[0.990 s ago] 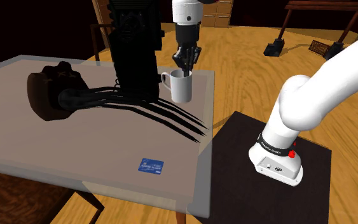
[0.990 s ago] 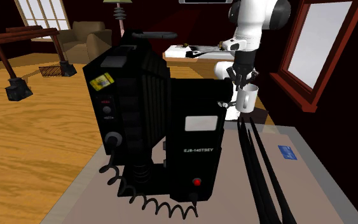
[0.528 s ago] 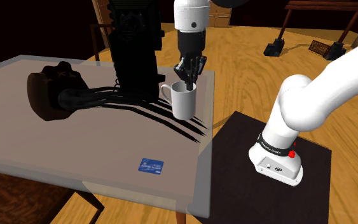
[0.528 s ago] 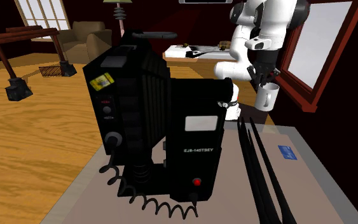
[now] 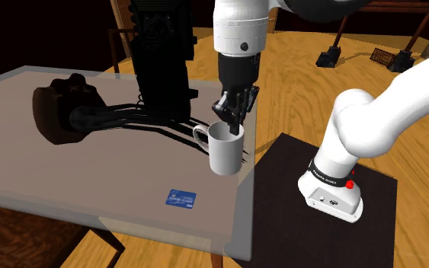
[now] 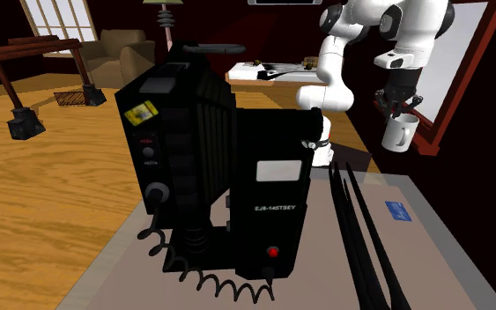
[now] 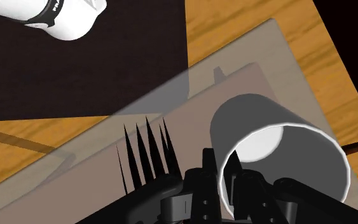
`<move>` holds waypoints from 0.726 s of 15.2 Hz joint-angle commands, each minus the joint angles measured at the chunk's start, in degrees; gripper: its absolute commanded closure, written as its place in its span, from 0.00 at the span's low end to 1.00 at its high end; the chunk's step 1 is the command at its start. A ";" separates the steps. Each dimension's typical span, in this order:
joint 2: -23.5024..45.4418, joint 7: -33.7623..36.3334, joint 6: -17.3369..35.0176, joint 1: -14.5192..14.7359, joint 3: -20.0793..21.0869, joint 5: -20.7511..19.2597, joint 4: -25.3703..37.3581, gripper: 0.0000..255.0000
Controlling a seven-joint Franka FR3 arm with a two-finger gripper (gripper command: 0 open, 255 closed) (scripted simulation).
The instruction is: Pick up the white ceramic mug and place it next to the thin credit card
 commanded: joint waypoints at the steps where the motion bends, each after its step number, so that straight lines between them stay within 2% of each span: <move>1: 0.03 2.64 0.01 0.90 2.12 1.36 0.58 1.00; 4: 0.72 7.93 0.17 2.45 6.60 3.76 2.41 1.00; 11: 0.84 7.36 5.41 2.79 8.11 4.92 -2.67 1.00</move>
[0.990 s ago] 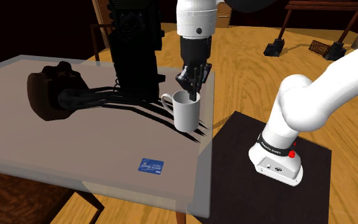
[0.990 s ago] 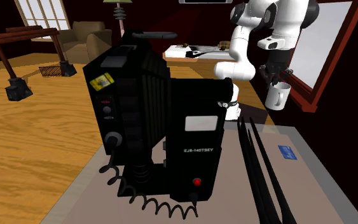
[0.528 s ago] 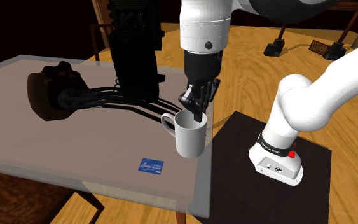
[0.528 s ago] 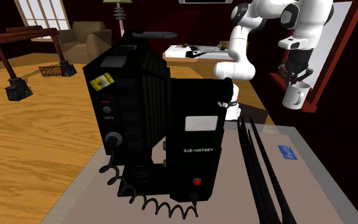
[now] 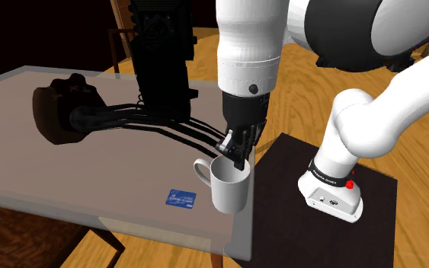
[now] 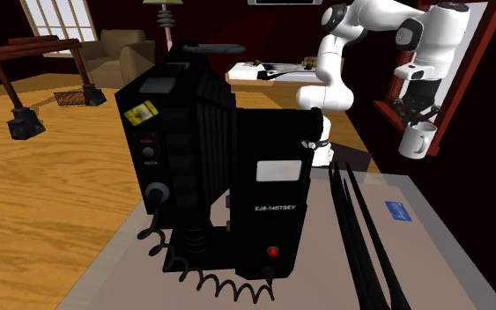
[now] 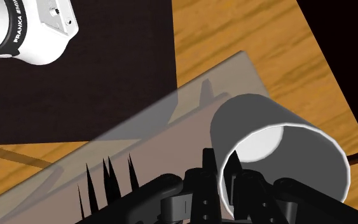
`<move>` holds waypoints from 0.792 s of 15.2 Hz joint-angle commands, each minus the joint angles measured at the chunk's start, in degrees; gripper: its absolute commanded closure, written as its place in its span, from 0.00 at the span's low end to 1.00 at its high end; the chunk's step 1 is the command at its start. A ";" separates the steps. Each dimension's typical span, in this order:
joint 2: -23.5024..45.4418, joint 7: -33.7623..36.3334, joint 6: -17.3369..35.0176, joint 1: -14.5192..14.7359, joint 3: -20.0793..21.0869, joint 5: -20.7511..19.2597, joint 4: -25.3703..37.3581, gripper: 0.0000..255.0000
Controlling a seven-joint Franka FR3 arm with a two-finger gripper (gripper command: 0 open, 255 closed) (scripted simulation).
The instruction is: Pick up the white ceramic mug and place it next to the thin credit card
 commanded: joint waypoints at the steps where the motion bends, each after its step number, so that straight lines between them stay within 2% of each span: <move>1: 0.09 -0.20 1.44 0.07 0.36 0.30 -1.32 1.00; 12: 2.05 -0.88 10.31 0.37 3.30 2.16 -8.18 1.00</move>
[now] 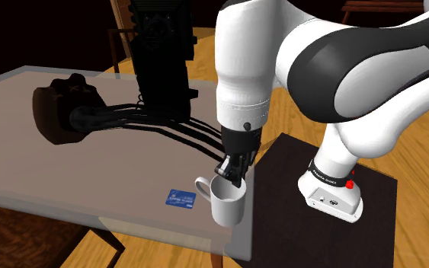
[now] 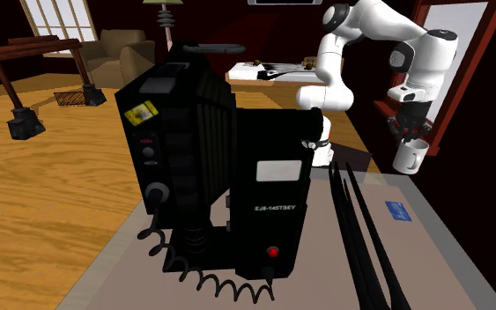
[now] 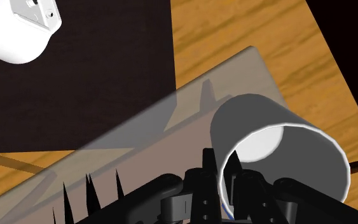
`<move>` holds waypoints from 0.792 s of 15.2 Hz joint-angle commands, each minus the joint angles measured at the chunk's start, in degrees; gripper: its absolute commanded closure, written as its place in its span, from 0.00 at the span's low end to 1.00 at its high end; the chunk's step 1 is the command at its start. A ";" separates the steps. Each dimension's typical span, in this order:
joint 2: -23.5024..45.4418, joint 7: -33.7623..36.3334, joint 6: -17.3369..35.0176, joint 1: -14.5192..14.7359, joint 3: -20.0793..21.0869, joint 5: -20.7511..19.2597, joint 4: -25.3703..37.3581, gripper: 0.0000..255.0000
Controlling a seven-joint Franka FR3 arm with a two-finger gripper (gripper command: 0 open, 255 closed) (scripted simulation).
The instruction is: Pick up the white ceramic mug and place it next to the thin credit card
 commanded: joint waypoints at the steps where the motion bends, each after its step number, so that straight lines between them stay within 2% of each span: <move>1: 0.37 -0.11 1.68 0.10 0.56 0.40 -1.27 1.00; 12: 4.91 -0.45 11.64 -0.28 4.25 1.97 -6.68 1.00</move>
